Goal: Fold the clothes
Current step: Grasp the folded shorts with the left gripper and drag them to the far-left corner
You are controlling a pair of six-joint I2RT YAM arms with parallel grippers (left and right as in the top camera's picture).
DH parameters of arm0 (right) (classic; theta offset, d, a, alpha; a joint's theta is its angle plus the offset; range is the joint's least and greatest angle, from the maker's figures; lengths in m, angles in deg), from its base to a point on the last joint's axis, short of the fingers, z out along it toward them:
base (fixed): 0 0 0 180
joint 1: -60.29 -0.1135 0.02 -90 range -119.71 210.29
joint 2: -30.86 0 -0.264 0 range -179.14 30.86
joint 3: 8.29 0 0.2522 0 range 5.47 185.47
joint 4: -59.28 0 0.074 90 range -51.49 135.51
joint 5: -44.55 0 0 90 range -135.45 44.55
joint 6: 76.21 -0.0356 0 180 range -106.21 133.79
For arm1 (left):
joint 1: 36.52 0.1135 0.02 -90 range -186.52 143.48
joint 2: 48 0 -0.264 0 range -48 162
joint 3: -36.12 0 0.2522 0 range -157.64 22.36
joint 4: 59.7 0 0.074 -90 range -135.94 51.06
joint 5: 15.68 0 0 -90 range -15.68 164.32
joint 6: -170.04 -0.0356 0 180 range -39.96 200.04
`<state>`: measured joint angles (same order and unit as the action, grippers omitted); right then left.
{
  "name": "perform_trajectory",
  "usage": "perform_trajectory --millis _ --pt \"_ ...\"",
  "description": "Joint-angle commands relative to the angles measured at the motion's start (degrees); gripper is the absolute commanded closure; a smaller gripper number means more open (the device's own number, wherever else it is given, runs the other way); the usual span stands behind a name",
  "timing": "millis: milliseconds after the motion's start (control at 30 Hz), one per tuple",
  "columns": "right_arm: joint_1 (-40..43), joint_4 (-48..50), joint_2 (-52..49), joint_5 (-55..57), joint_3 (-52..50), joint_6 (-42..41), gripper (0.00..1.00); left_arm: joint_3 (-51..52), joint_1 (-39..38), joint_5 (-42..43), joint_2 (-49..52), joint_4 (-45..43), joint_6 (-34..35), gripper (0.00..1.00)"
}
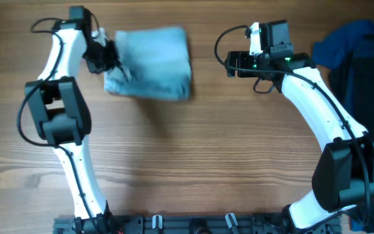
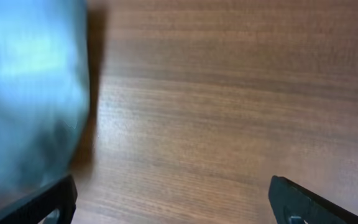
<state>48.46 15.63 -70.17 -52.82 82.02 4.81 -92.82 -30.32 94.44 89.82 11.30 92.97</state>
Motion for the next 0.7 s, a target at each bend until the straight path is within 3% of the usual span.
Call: perform_trajectory --millis 0,133,367,467,667 --pt "-0.09 0.52 -0.98 1.01 -0.17 -0.17 0.00 -0.02 9.25 -1.95 0.83 -7.58 15.06 0.96" --pt "-0.09 0.52 -0.98 1.01 -0.17 -0.15 0.00 -0.02 19.30 -1.90 0.83 -11.58 18.03 0.96" --pt "-0.09 0.55 -0.98 1.01 -0.17 -0.17 0.00 0.00 32.98 -1.44 0.83 -8.81 21.27 0.96" --pt "-0.09 0.55 -0.98 1.01 -0.17 -0.15 0.00 0.00 34.23 -1.46 0.83 -8.13 22.93 0.96" --pt "-0.09 0.55 -0.98 1.01 -0.17 -0.17 0.00 0.00 32.28 -1.55 0.83 -7.26 37.48 0.96"
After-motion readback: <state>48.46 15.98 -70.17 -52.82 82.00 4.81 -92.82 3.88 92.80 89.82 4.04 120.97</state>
